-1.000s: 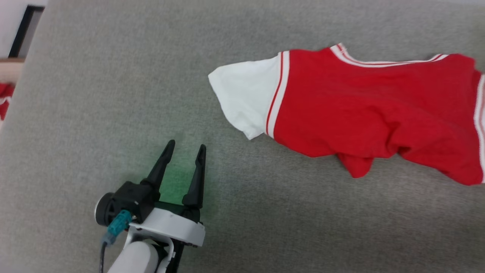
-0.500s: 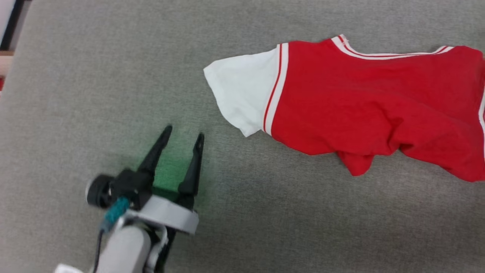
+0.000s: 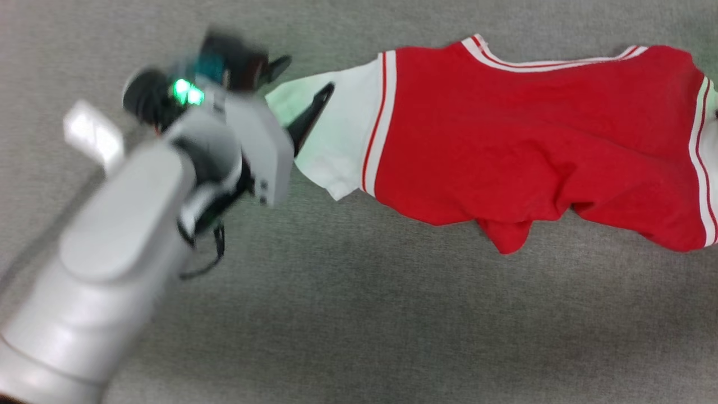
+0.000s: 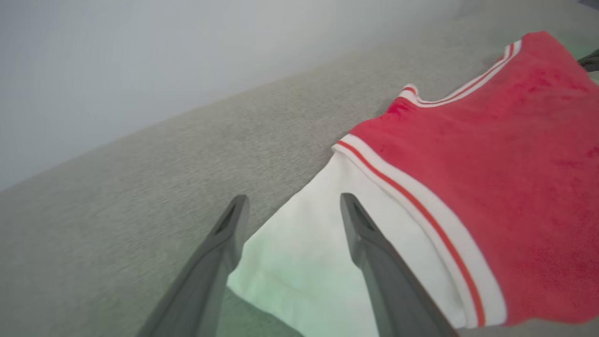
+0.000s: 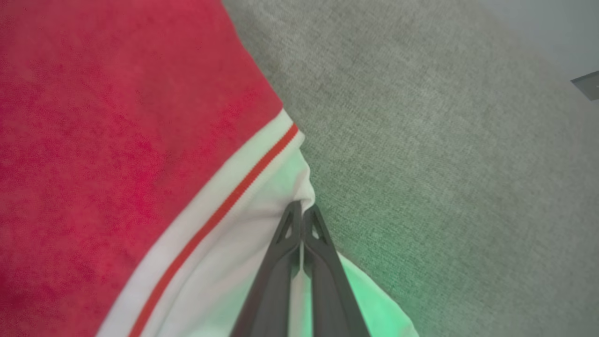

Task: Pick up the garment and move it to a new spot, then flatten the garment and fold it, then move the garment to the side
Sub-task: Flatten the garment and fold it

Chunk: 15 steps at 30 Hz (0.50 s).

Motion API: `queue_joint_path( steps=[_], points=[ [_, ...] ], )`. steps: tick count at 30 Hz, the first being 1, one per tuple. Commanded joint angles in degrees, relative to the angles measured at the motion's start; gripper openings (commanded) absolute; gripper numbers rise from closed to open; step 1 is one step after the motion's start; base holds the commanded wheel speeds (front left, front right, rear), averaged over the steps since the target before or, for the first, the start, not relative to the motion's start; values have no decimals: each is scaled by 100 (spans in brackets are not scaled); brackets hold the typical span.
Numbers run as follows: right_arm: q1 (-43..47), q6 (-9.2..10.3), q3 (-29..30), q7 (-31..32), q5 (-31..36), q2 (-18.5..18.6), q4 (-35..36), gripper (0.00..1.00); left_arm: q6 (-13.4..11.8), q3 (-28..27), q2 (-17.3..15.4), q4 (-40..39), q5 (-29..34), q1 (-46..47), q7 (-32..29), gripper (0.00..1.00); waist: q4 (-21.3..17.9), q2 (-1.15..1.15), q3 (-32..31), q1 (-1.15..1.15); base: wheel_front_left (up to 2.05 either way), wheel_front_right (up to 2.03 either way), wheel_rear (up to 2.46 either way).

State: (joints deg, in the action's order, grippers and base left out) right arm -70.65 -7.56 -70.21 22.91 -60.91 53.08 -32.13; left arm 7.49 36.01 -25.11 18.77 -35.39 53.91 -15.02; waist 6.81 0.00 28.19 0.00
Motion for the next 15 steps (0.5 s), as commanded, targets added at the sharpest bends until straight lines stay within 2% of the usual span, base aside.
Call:
queue_joint_path(
  steps=[1, 3, 8, 12, 15],
  points=[
    [38, 15, -104, -3, -46, -122, -27, 0, -10, 109, -52, 39, -209, 124, -192, 100, -96, 0, 118, 0, 0, 0, 0],
    [-70, 15, -169, -6, -58, -134, 17, 0, -9, 465, -229, 138, -789, 639, -759, 100, -145, 0, 203, 0, 0, 0, 0],
    [-259, 15, -294, -22, -48, -183, 56, 0, -5, 1164, -373, 421, -2024, 1509, -1916, 100, -256, 0, 356, 0, 0, 0, 0],
    [-338, 15, -352, -21, 2, -248, 100, 0, -4, 1620, -409, 620, -2465, 1958, -2235, 100, -323, 0, 455, 0, 0, 0, 0],
    [-396, 15, -380, -20, 41, -303, 135, 0, -5, 1867, -395, 779, -2697, 2207, -2197, 100, -376, 0, 541, 0, 0, 0, 0]
  ],
)
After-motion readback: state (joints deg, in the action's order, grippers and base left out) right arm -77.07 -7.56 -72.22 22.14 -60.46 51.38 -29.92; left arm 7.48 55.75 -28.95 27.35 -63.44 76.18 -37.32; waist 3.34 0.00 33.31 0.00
